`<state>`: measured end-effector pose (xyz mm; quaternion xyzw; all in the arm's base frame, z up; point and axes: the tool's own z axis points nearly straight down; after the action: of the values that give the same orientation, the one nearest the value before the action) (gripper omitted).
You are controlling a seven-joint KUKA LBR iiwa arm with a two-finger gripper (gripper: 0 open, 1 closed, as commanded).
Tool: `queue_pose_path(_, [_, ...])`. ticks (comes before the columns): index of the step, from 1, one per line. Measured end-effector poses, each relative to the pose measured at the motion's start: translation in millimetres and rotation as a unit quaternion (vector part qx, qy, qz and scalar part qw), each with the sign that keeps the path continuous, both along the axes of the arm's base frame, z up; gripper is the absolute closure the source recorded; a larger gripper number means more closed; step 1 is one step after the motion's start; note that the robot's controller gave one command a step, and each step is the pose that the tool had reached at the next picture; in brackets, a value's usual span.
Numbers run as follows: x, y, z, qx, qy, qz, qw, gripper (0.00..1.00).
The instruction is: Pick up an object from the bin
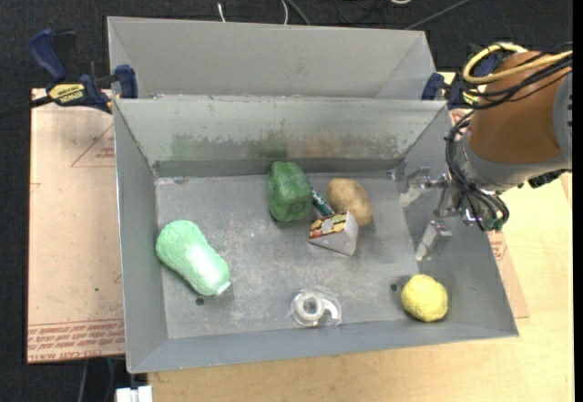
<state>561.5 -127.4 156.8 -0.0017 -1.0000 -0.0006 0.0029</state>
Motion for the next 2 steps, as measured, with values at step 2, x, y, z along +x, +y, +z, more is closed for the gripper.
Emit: queue_pose_path(2, [-18.9,10,-58,0.0,-0.0058,-0.013,0.9999,0.0])
